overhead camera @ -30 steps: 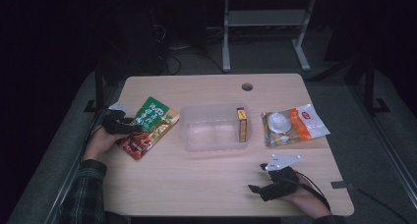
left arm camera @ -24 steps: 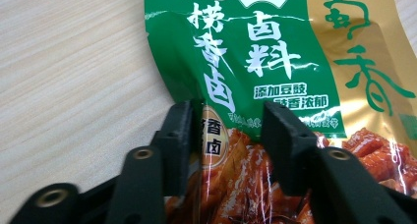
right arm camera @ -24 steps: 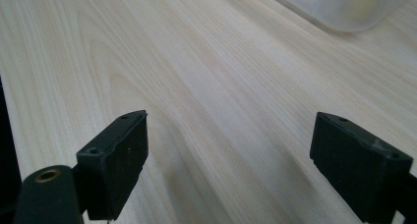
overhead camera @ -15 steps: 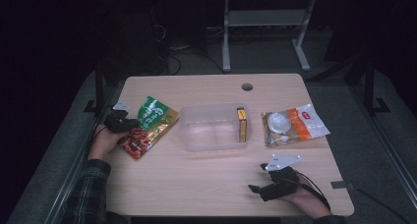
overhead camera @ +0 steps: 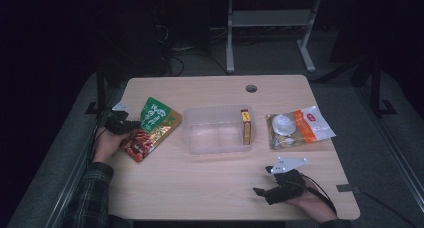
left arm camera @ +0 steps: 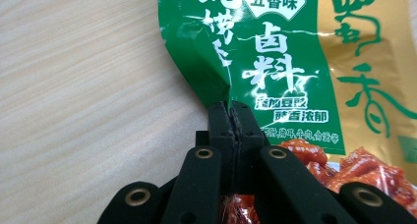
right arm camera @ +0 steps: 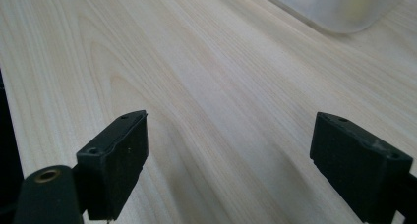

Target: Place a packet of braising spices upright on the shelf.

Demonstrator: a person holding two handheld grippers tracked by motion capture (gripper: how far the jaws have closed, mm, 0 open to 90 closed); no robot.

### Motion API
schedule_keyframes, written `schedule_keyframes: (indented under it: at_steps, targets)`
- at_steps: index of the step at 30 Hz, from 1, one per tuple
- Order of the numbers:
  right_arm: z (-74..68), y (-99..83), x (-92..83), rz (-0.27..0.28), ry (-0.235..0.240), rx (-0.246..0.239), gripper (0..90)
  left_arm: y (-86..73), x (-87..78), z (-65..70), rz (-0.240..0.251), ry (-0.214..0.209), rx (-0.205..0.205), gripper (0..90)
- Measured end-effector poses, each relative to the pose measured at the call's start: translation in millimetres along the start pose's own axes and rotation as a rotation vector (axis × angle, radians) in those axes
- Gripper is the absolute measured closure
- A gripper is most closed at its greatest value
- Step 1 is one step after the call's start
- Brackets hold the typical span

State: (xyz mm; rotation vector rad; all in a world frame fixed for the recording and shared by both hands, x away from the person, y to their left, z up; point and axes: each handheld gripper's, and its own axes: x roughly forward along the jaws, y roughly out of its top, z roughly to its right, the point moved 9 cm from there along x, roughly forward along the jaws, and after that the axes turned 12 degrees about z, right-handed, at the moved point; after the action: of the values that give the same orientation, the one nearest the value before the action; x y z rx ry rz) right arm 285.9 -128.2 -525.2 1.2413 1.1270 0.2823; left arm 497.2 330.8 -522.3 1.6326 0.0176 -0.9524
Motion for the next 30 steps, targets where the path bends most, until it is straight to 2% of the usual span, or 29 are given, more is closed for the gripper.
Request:
schedule_keyframes:
  at_steps: [8,13,16,19,20,22,26,30]
  targets:
    - [-0.6,0.3,-1.3,0.001,0.003,-0.005,14.1,10.0,-15.9,3.1,0.038,-0.023,-0.03,89.8]
    - [-1.4,0.9,-1.4,0.005,0.006,-0.007,14.1,19.7,-31.8,6.1,0.094,-0.047,-0.058,90.0]
    - [-1.5,1.0,-1.0,0.006,0.009,-0.017,14.1,23.8,-41.6,8.7,0.113,-0.064,-0.045,90.0]
    - [-2.4,1.1,-1.1,0.007,0.01,-0.02,14.1,26.8,-50.3,11.5,0.126,-0.062,-0.061,90.0]
    - [-2.6,1.3,-1.3,0.007,0.01,-0.019,14.1,27.9,-54.4,10.9,0.128,-0.067,-0.052,90.0]
    - [-2.5,1.6,-1.9,0.008,0.009,-0.017,14.1,31.8,-62.2,11.4,0.152,-0.077,-0.064,90.0]
    - [-1.6,2.3,-2.1,0.013,0.007,-0.016,14.1,39.2,-74.5,17.5,0.192,-0.106,-0.088,90.0]
    - [-1.9,3.7,-2.4,0.018,0.004,-0.008,13.9,45.0,-84.3,26.9,0.209,-0.129,-0.087,90.0]
